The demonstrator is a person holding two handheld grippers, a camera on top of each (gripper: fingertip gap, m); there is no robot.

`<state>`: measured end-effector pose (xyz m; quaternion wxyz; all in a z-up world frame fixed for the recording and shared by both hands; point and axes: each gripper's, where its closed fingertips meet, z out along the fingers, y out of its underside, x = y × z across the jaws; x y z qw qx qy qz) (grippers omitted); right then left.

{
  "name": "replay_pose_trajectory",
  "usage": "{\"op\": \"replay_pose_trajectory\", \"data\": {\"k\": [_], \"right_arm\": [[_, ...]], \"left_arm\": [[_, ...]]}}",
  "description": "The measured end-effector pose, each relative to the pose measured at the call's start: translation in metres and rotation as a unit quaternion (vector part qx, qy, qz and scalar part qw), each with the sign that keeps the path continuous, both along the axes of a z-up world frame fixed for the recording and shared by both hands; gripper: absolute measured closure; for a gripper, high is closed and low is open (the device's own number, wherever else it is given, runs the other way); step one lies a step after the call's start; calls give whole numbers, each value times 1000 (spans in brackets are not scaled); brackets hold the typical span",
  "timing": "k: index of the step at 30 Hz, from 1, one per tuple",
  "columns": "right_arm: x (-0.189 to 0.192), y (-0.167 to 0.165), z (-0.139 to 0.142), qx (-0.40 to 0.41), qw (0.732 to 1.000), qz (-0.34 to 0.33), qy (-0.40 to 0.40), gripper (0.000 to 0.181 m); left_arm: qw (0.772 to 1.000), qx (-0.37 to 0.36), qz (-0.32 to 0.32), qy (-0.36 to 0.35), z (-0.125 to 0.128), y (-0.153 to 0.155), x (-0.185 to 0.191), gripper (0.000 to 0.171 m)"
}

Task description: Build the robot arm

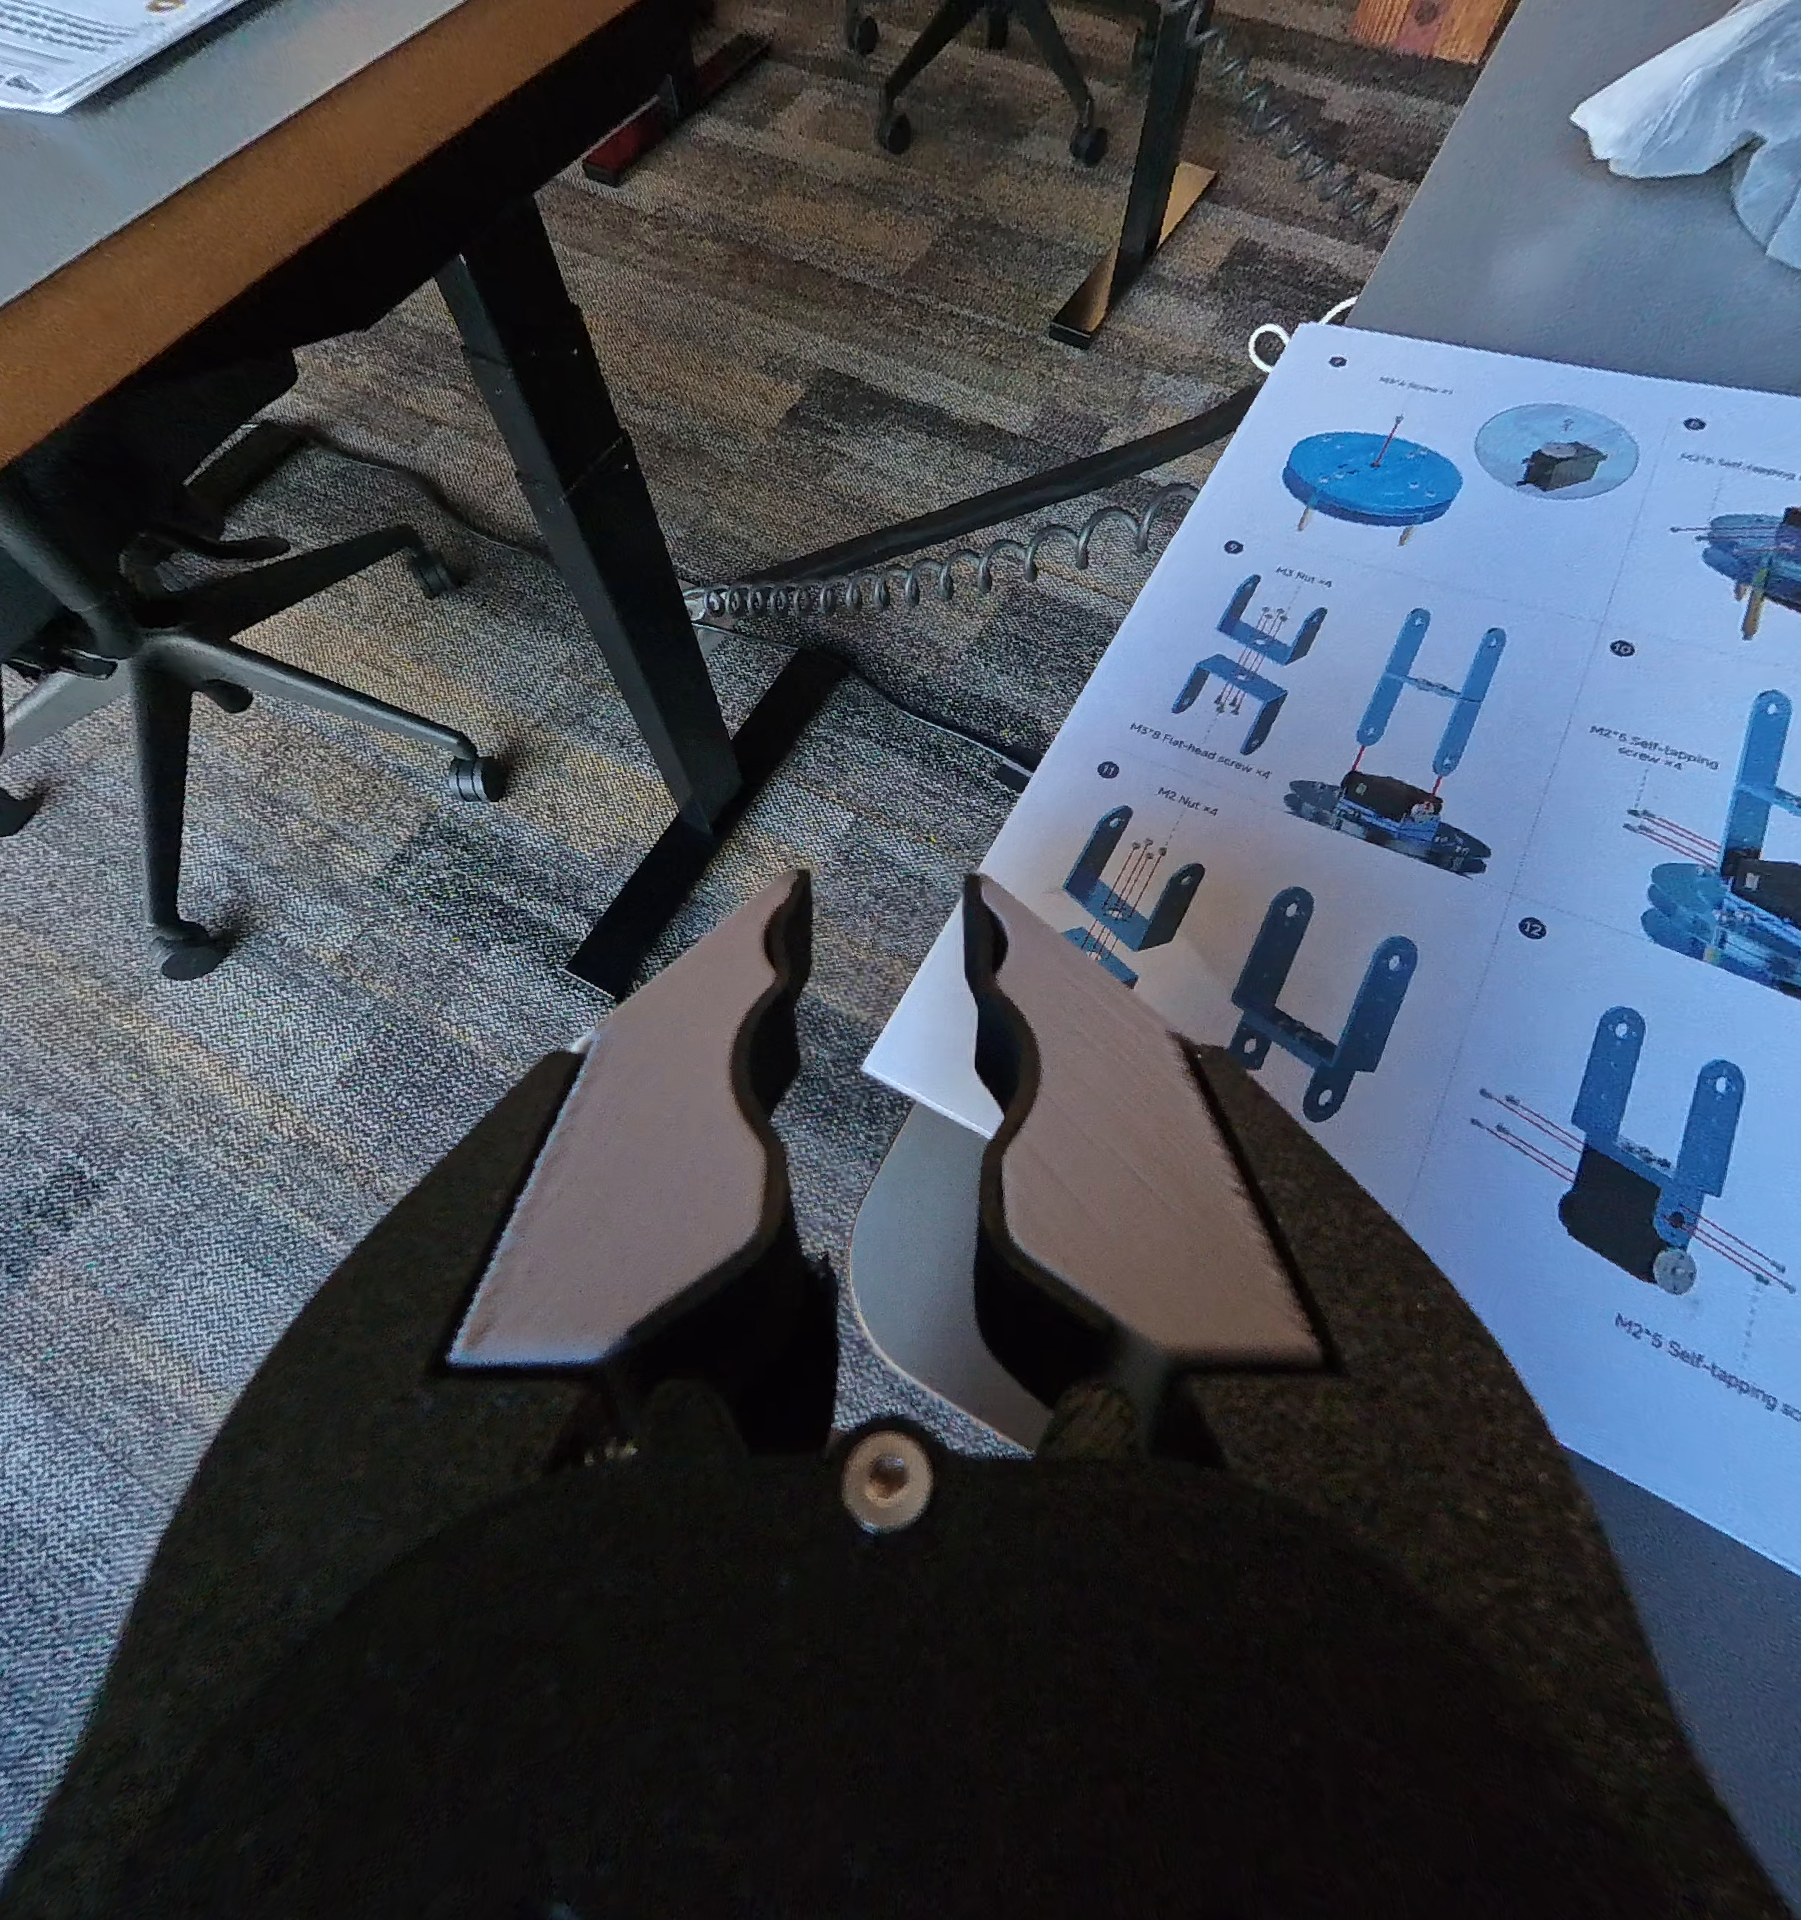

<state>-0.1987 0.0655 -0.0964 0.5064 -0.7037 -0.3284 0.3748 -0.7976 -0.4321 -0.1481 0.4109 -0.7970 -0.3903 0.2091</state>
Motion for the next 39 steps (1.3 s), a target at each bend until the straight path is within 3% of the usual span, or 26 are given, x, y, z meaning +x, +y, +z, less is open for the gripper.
{"op": "replay_pose_trajectory", "data": {"k": [32, 36, 39], "right_arm": [[-1, 4, -7, -18, 1000, -6, -9, 134], [-3, 1, -7, -10, 1000, 1, -15, 134], [-5, -3, -4, 7, 1000, 9, -17, 135]], "left_arm": [[999, -25, 8, 22, -2, 4, -5, 143], [999, -15, -3, 35, 10, 11, 1, 143], [998, 5, -26, 57, 33, 24, 15, 143]]}}
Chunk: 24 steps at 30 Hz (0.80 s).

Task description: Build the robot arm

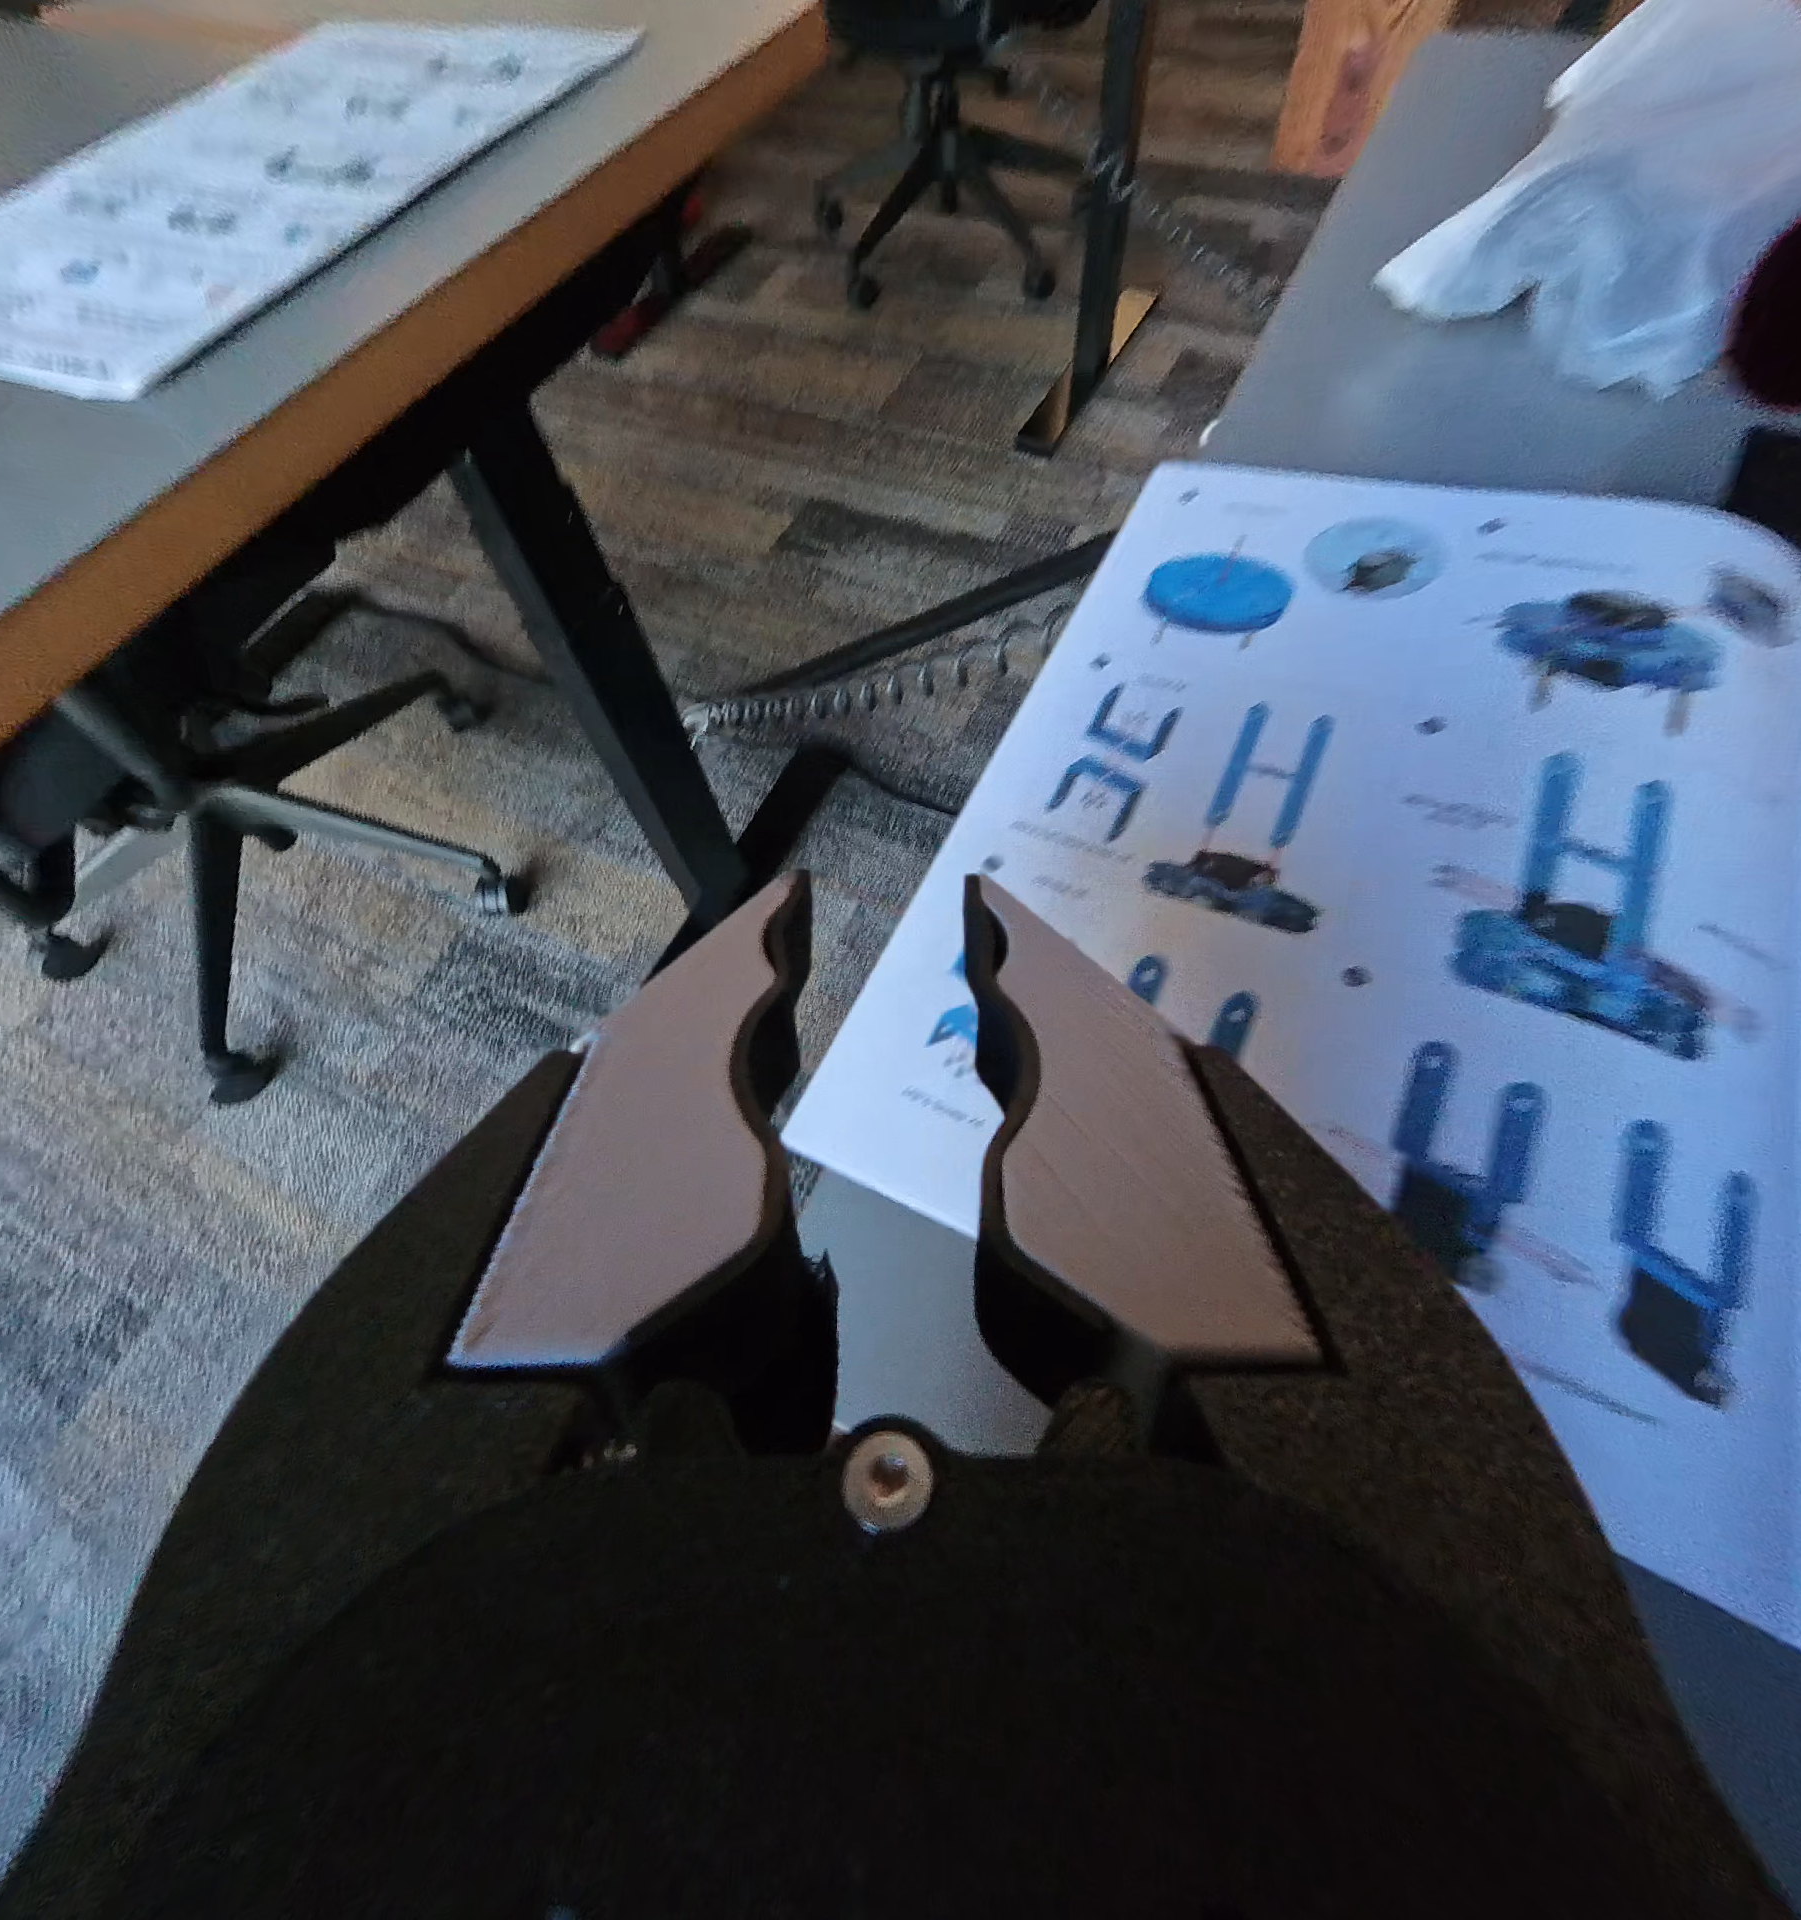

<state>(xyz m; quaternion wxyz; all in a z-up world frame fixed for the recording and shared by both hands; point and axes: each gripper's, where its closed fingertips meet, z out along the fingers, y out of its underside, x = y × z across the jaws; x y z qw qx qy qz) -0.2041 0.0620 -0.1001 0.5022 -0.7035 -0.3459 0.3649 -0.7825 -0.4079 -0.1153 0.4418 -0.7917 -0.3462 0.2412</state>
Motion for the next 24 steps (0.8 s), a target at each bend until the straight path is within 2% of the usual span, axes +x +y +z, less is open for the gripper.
{"op": "replay_pose_trajectory", "data": {"k": [4, 8, 10, 12, 14, 16, 19, 22, 24], "right_arm": [[-5, -12, 10, 26, 999, 25, 19, 138], [-16, -32, 26, 39, 994, 88, 56, 141], [-25, -47, 27, 28, 987, 160, 22, 140], [-33, -63, 12, -8, 966, 250, -67, 137], [-34, -73, -5, -14, 933, 324, -153, 137], [-31, -73, -20, 13, 897, 377, -229, 144], [-22, -60, -33, 42, 873, 395, -281, 147], [-4, -65, -44, 53, 862, 408, -297, 151], [2, -76, -43, 40, 860, 421, -286, 152]], "left_arm": [[996, 35, -67, 43, 46, 37, 40, 143], [983, 35, -162, 85, 82, 79, 109, 142], [970, 27, -214, 110, 94, 101, 150, 142], [948, 29, -294, 122, 101, 126, 202, 142], [914, 34, -392, 99, 94, 146, 260, 142], [885, 14, -458, 86, 80, 157, 306, 139], [853, 6, -520, 54, 55, 166, 365, 138], [833, -7, -551, 41, 31, 164, 414, 138], [814, 10, -579, 32, 25, 163, 446, 138]]}}
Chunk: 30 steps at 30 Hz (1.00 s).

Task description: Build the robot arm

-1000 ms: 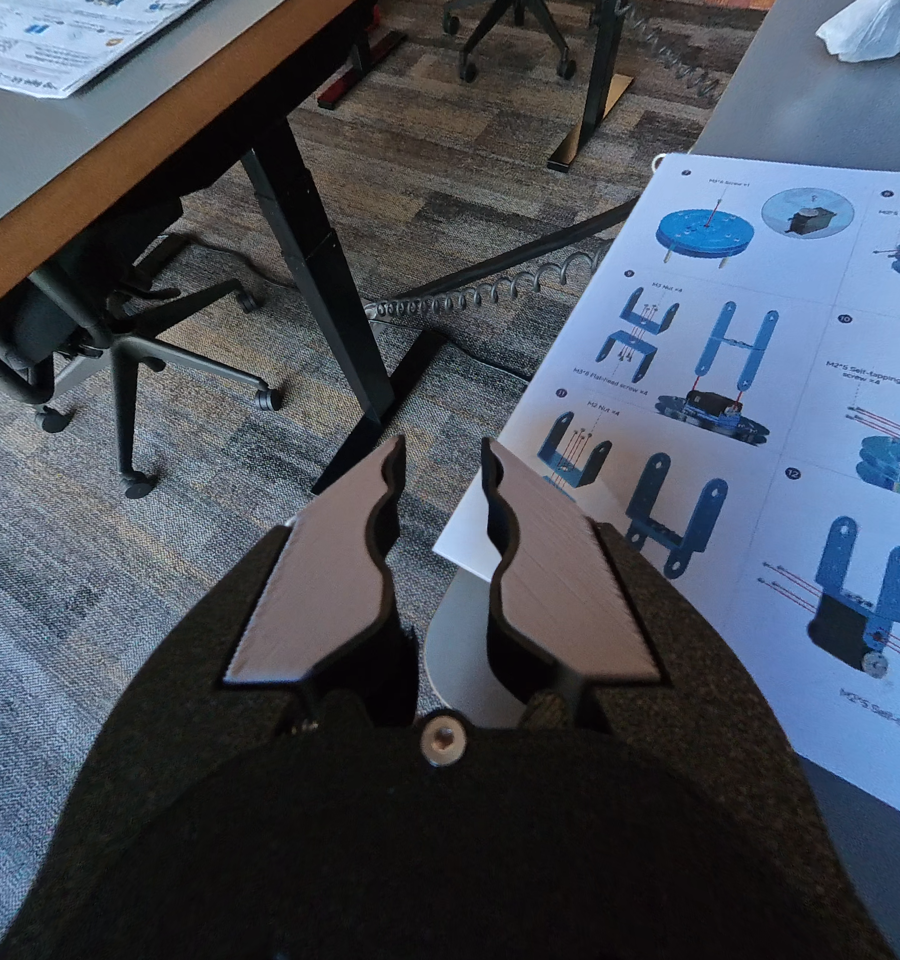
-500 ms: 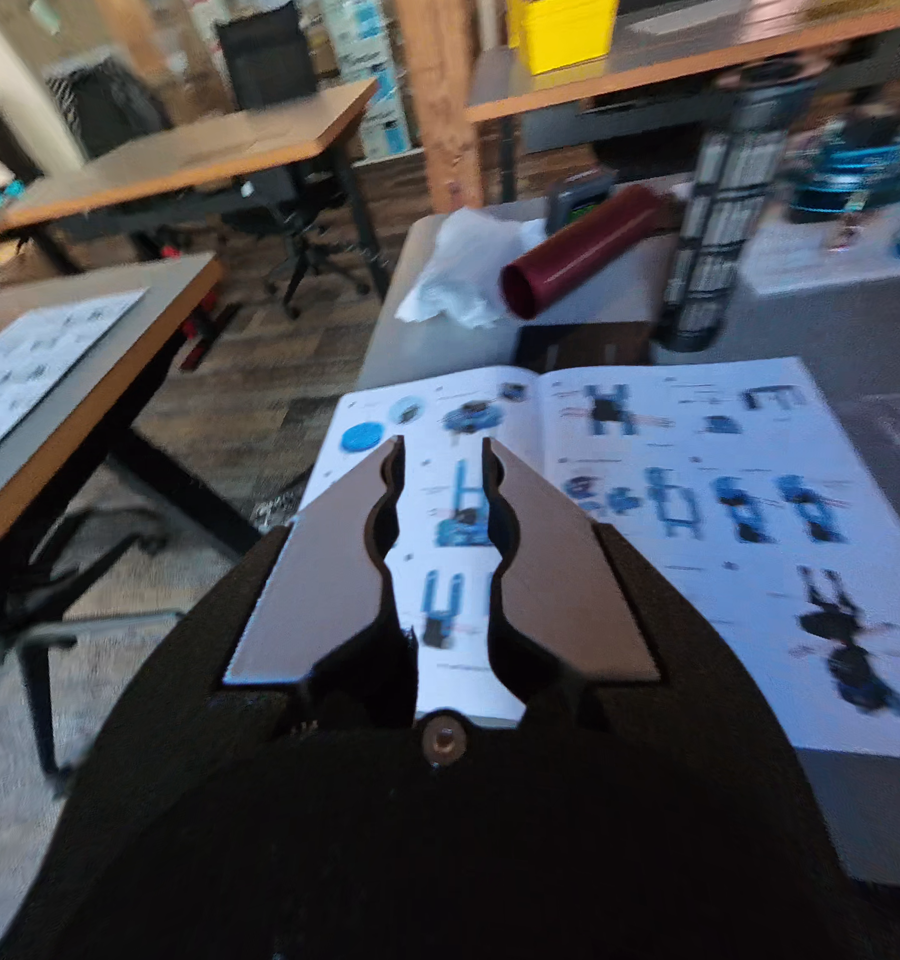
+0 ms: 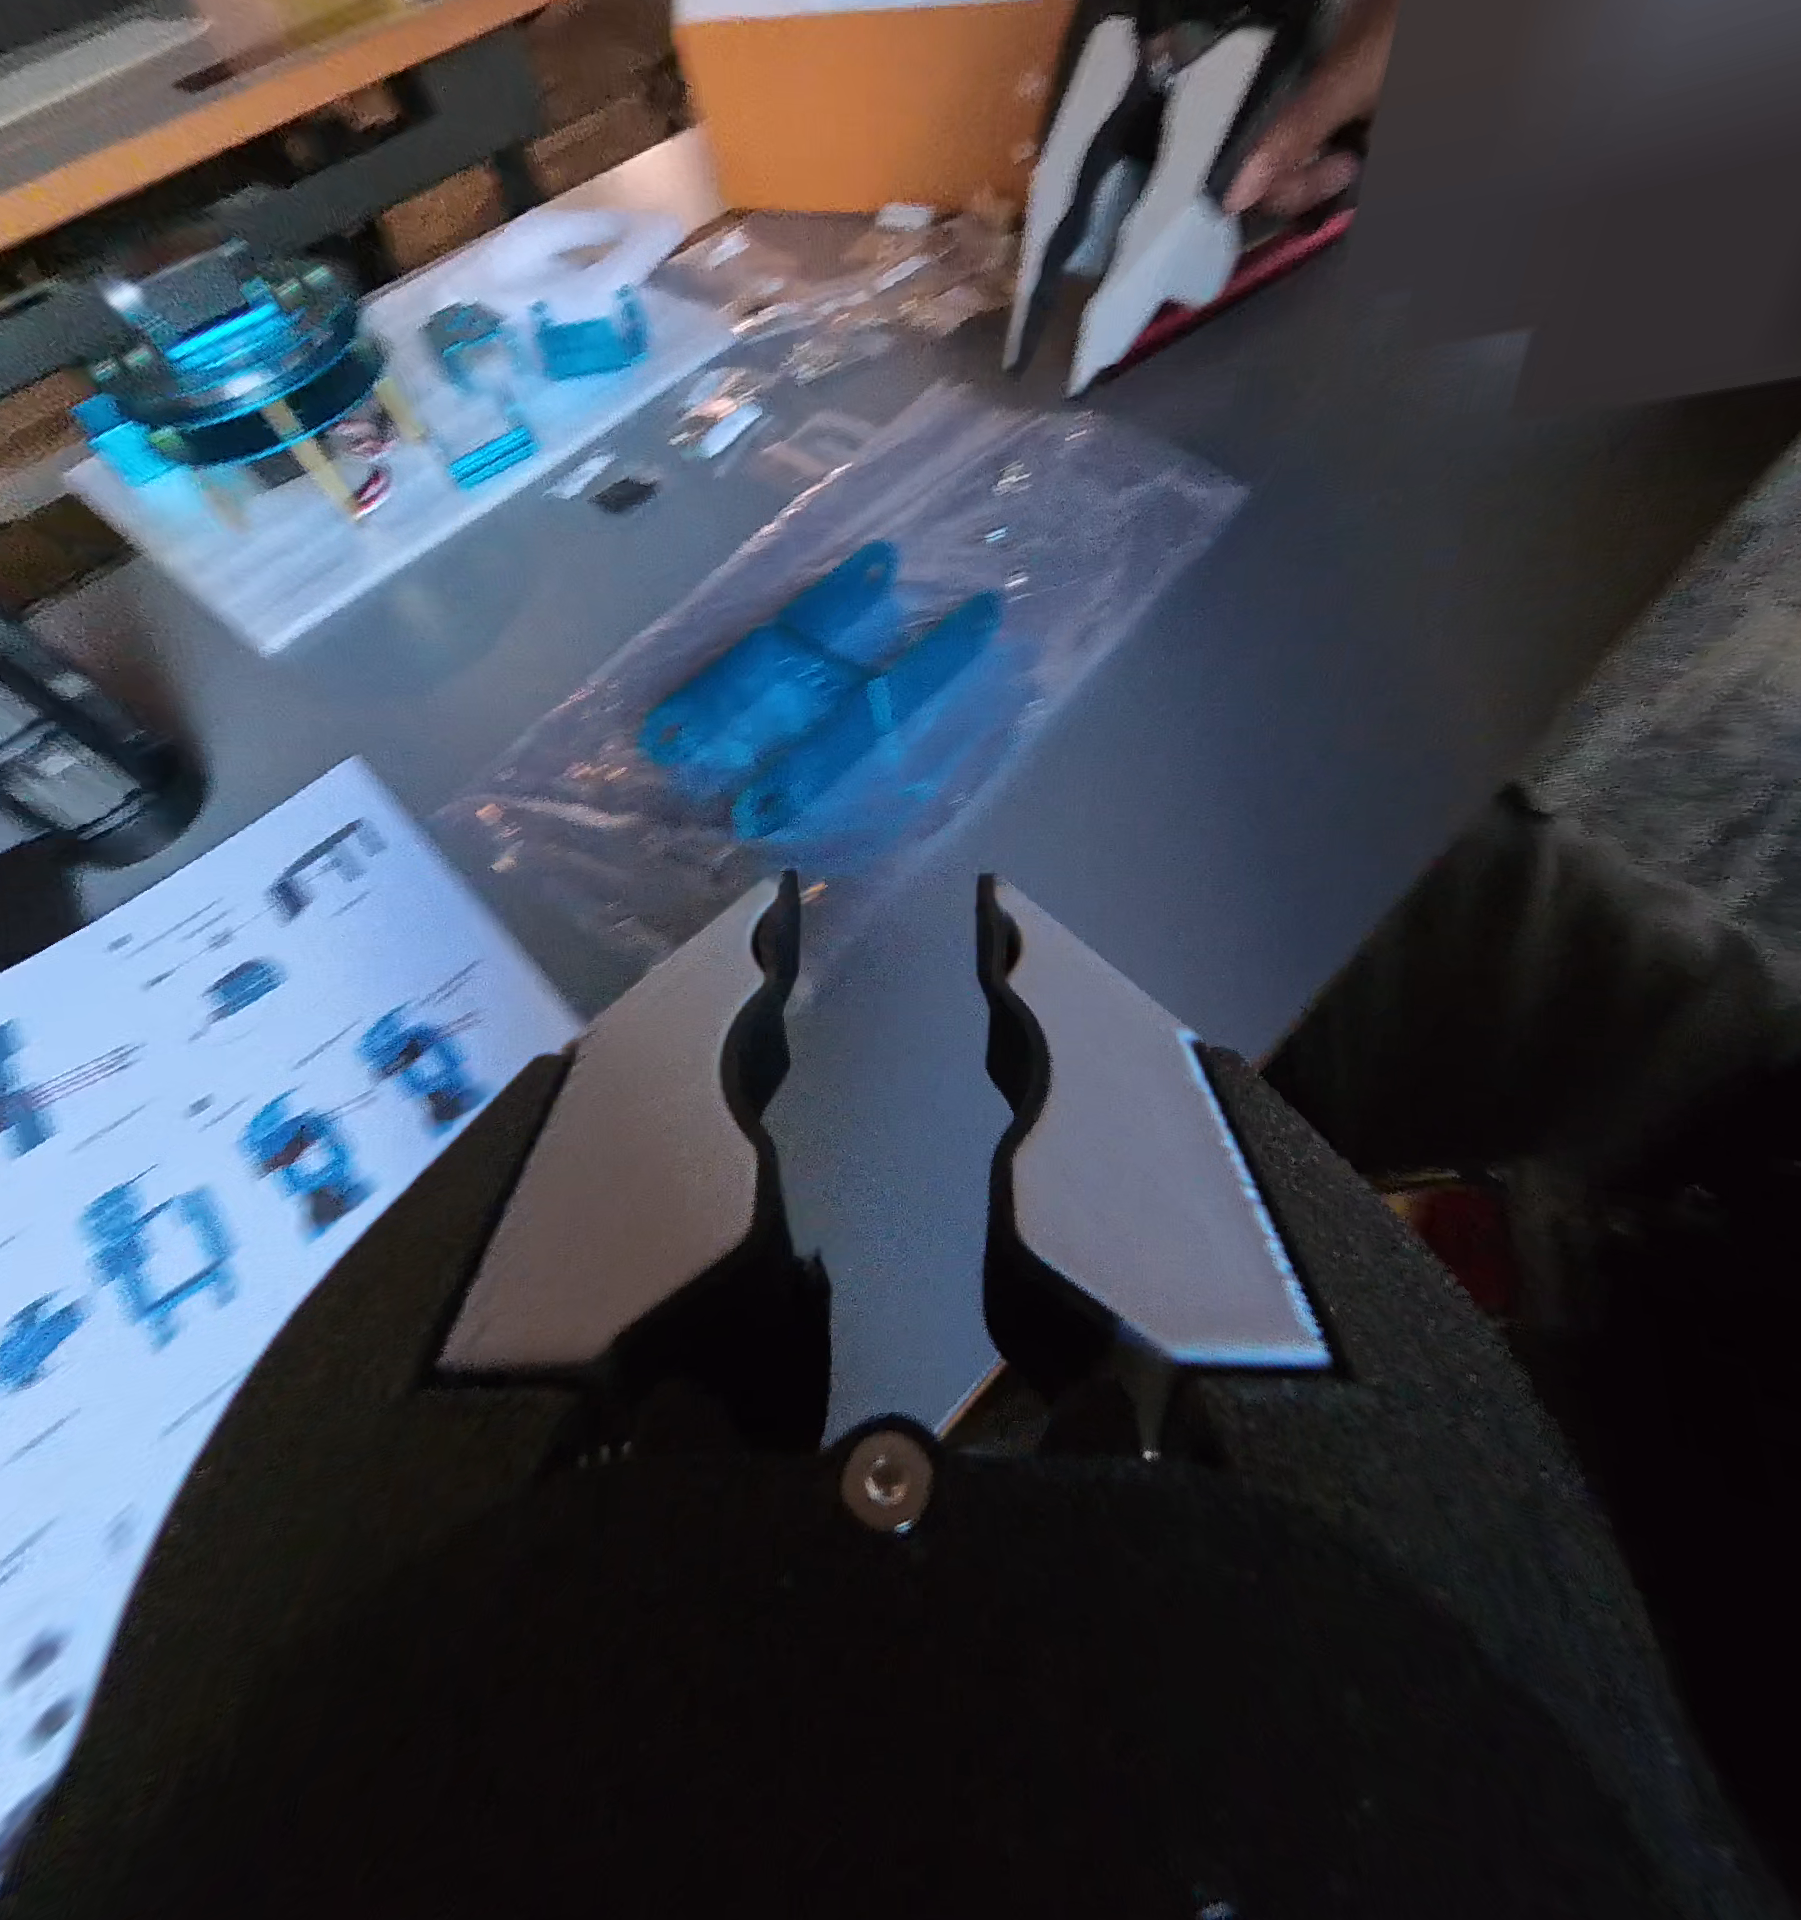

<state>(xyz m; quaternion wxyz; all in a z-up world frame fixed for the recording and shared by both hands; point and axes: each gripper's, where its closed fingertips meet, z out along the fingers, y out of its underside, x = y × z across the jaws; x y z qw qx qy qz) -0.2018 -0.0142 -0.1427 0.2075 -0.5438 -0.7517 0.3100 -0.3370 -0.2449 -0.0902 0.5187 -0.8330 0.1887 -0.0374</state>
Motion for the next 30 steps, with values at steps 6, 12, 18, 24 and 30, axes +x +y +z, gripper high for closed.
{"op": "replay_pose_trajectory", "data": {"k": [6, 12, 18, 24, 30], "right_arm": [[-2, -1, -16, -18, 1000, 1, -10, 162], [-7, 4, -29, 34, 999, -2, -21, 169], [-17, 0, -29, 49, 999, 6, -5, 173], [-19, -1, -35, 47, 998, 6, -29, 177], [-27, -1, -18, -51, 999, -14, 10, 181]], "left_arm": [[997, 25, -53, -44, -7, 26, 45, 138], [998, 25, -50, -43, -14, 52, 49, 138], [997, 34, -53, -55, -17, 53, 50, 138], [997, 16, -49, -51, -31, 49, 43, 138], [993, 31, -45, -101, -17, 55, 47, 139]]}}
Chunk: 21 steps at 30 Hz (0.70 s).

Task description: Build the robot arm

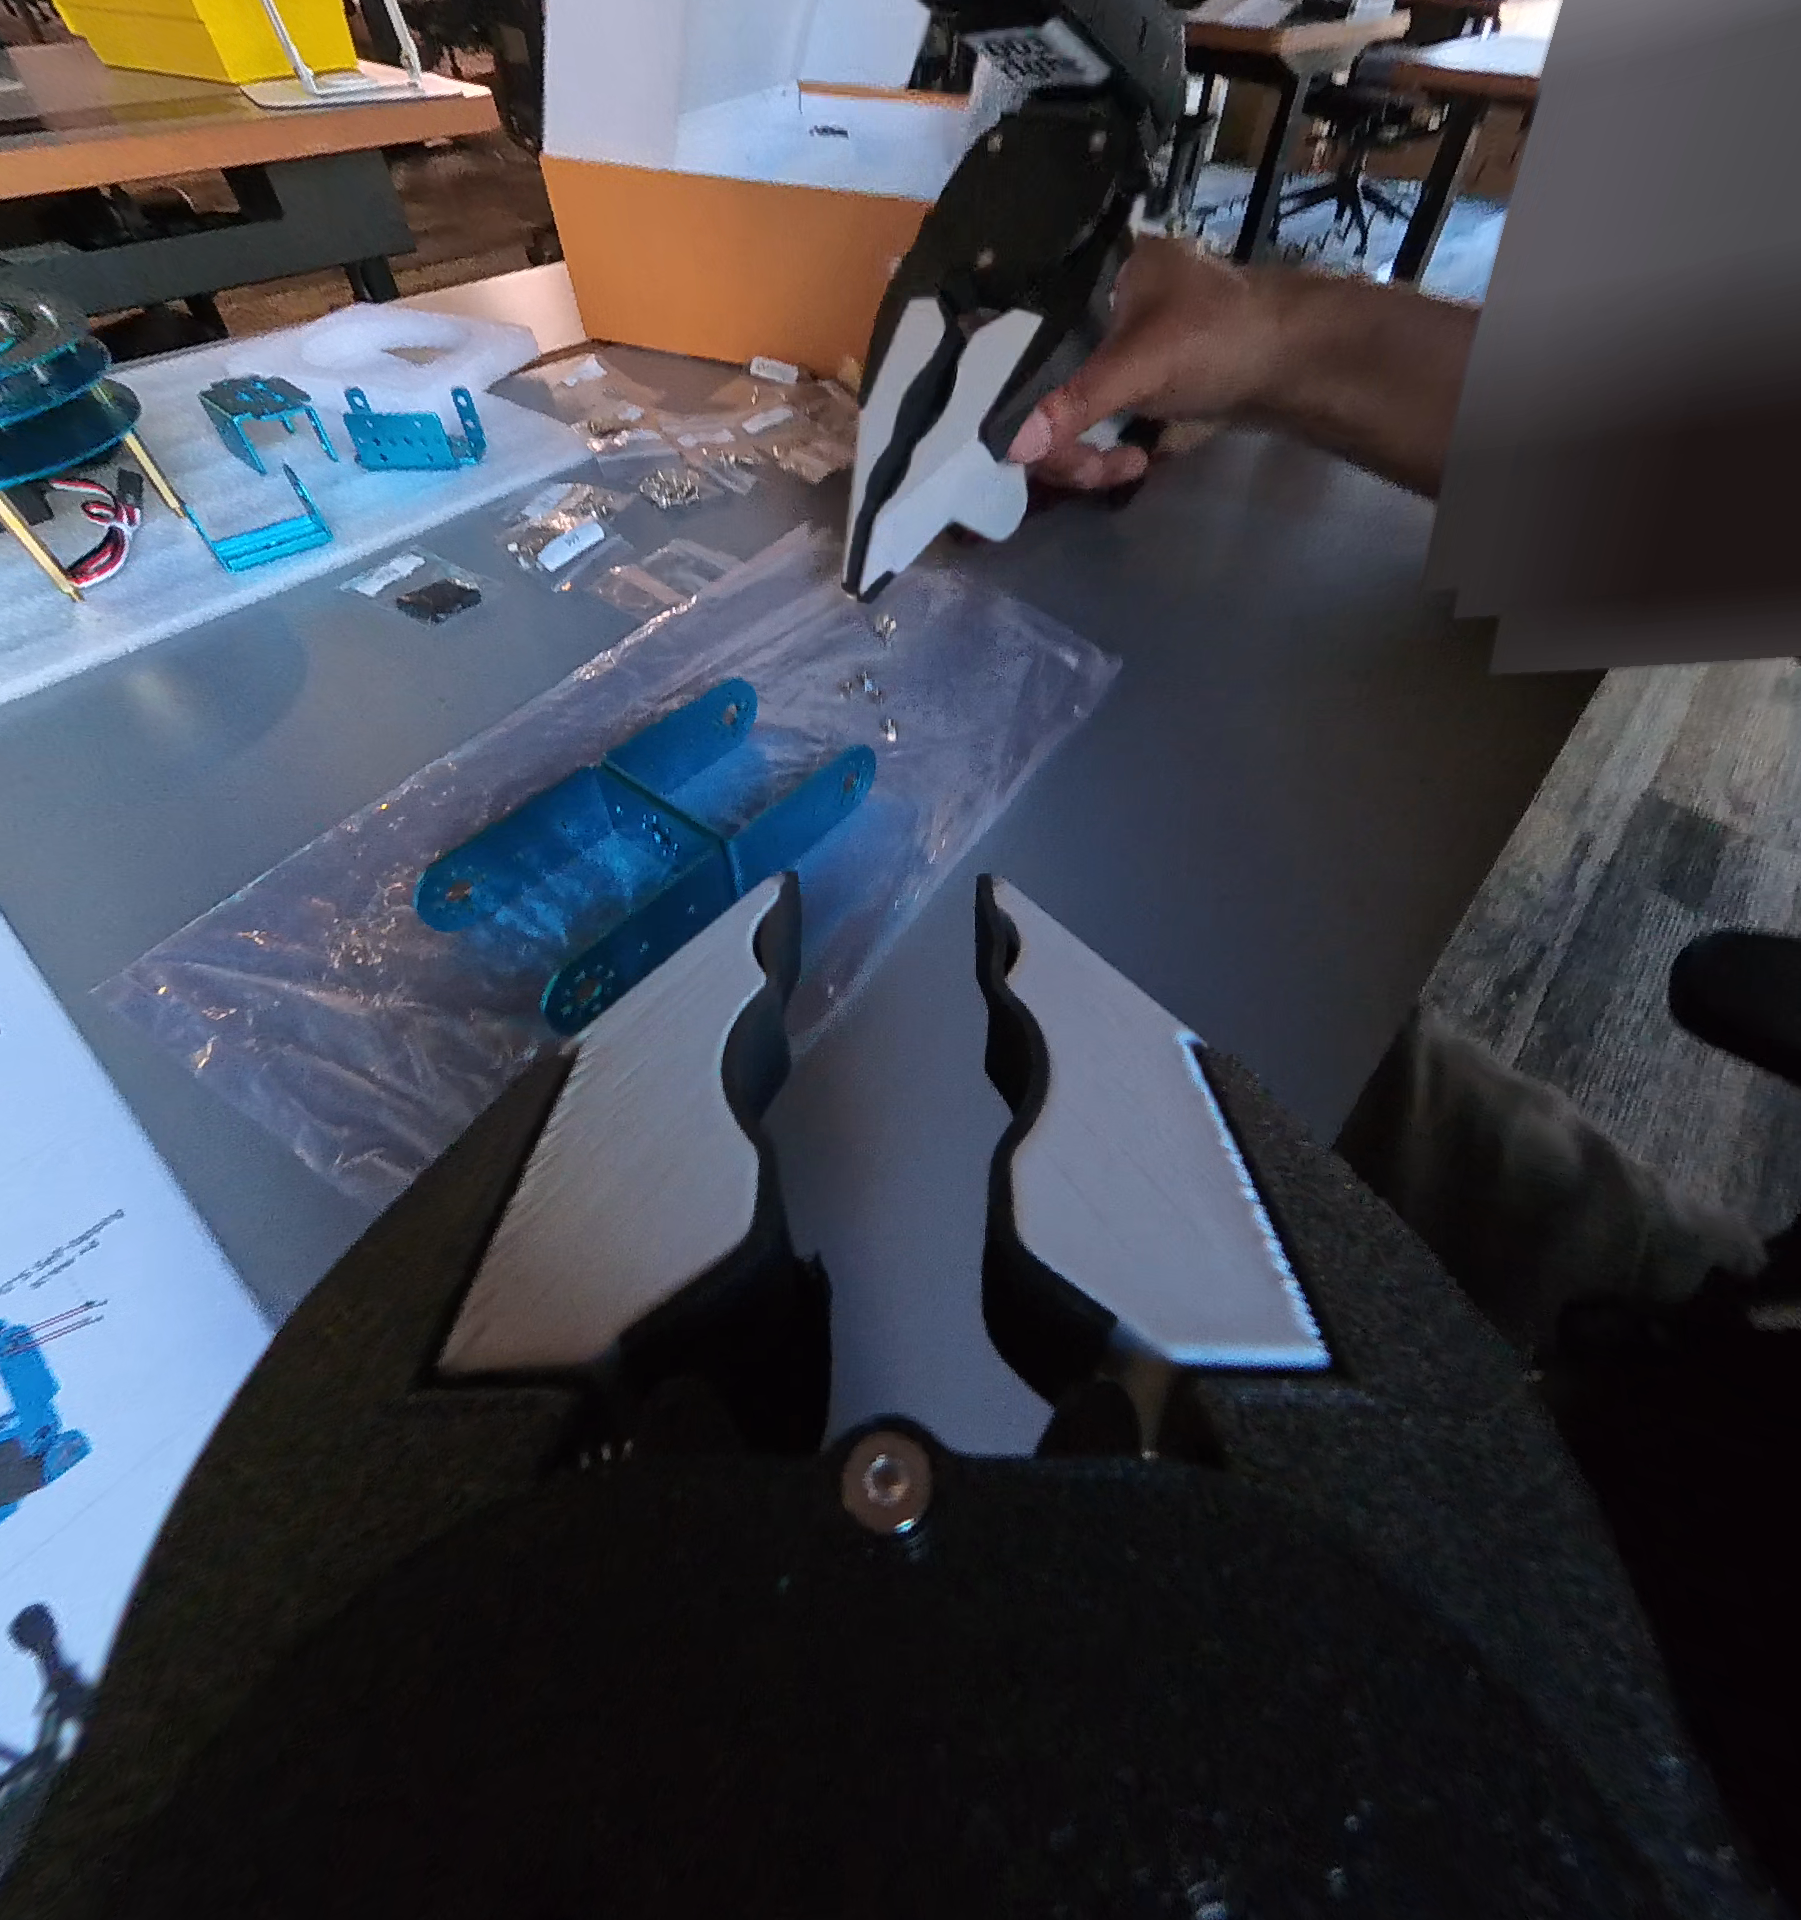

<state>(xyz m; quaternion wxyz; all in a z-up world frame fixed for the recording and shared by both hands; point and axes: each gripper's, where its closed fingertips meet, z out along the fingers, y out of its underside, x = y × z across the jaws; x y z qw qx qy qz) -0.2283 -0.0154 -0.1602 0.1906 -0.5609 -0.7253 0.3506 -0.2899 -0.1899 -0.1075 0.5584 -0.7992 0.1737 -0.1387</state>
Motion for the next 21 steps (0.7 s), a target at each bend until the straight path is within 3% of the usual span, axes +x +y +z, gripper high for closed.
{"op": "replay_pose_trajectory", "data": {"k": [4, 7, 11, 14, 18, 21], "right_arm": [[-9, -11, 53, -157, 983, -7, 92, 181], [-13, -32, 85, -280, 950, 15, 138, 181], [-18, -62, 119, -441, 879, 55, 173, 181], [-20, -80, 130, -509, 839, 79, 179, 181], [-20, -95, 132, -549, 814, 92, 166, 181], [-19, -99, 131, -564, 805, 98, 156, 181]], "left_arm": [[998, 40, 6, -51, 22, 17, 13, 139], [995, 58, 35, -69, 31, 41, 16, 139], [993, 109, 54, 0, 41, 70, 32, 140], [979, 162, 105, 66, 50, 84, 31, 146], [968, 195, 132, 90, 54, 88, 37, 146], [944, 223, 164, 182, 52, 89, 34, 145]]}}
